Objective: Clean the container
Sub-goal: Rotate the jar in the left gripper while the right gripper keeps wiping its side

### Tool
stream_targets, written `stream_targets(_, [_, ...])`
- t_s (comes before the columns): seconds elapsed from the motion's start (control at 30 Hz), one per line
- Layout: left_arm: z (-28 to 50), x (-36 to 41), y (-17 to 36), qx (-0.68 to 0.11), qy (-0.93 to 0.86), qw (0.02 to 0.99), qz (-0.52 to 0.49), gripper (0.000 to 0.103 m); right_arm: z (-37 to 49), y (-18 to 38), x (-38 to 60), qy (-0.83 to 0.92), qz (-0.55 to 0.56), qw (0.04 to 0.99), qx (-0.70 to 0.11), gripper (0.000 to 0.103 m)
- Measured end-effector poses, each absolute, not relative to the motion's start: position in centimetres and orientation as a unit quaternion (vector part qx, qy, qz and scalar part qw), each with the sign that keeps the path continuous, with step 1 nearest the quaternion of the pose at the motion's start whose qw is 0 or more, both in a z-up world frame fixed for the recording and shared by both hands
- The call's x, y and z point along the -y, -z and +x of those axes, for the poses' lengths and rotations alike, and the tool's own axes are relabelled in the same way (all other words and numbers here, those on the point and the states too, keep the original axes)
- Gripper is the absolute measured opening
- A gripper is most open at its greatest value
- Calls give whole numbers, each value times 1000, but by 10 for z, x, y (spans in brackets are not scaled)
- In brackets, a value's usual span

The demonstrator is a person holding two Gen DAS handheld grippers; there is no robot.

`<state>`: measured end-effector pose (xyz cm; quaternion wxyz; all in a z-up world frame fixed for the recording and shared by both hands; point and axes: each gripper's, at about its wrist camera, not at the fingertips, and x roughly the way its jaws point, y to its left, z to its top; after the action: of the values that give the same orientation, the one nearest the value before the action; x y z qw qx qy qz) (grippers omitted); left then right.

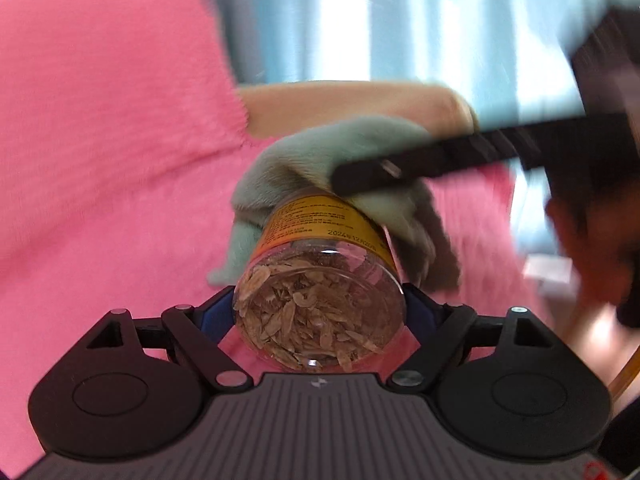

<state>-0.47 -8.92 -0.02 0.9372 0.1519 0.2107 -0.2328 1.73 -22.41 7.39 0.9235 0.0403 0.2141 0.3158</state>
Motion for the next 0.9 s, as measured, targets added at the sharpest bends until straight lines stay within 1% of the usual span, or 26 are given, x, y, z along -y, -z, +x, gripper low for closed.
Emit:
stream_targets(0.07, [-9,96,2,-200,230,935,183,85,16,-74,223,-322,38,921,-214,15])
stream_targets(0.23, [-9,93,2,-203,233,935,175,85,11,-75,220,-338,33,916,-214,16])
stream_targets(0.57, [-12,90,2,-203,235,934,175,85,10,-76,220,-361,34,907,-216,15])
stream_targets(0.73, [-12,93,3,-200,233,934,184,85,23,-72,231,-294,42,933,-205,14])
stream_targets(0.77, [-12,94,3,-199,233,934,186,85,25,-72,232,-285,44,936,-204,12])
stream_targets(0.9, [-11,99,8,-209,228,929,205,85,27,-70,234,-274,50,939,-202,12])
